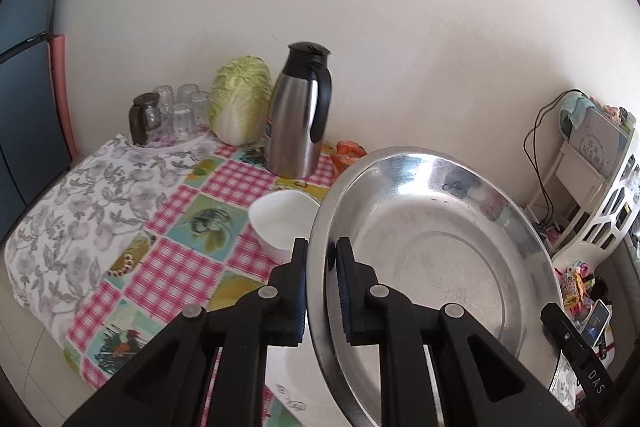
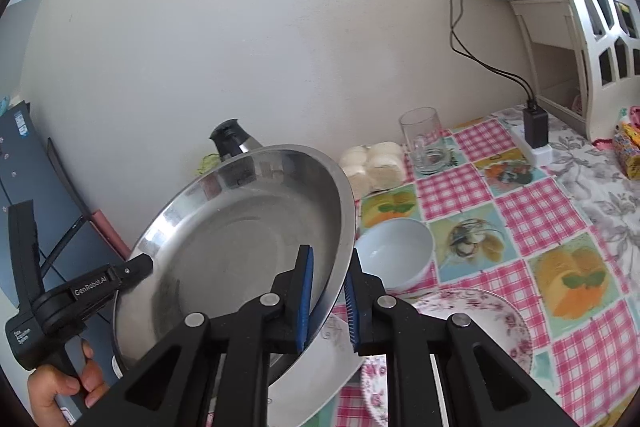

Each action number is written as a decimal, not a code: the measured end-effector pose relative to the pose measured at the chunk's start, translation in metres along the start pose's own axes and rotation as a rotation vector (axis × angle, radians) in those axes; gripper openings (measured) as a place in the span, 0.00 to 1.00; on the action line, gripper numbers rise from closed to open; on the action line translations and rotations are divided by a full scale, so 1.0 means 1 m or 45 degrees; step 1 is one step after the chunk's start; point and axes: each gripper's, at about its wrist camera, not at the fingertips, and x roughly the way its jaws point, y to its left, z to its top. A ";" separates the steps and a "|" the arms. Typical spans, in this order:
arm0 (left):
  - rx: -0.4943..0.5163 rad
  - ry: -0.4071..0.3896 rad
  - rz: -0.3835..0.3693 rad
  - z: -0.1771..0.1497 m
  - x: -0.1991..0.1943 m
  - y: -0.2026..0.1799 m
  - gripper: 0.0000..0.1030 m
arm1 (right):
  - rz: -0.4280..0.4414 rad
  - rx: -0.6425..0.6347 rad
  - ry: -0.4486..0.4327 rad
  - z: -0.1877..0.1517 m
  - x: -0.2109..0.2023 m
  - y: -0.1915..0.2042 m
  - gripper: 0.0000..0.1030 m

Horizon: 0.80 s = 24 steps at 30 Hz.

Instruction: Organize plates and bowls

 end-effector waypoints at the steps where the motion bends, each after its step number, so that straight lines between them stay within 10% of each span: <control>1: -0.002 0.018 -0.010 -0.002 0.004 -0.003 0.14 | -0.011 0.001 0.002 0.000 -0.001 -0.005 0.15; 24: -0.082 0.266 0.133 -0.038 0.055 0.043 0.14 | -0.063 -0.007 0.285 -0.047 0.057 -0.005 0.16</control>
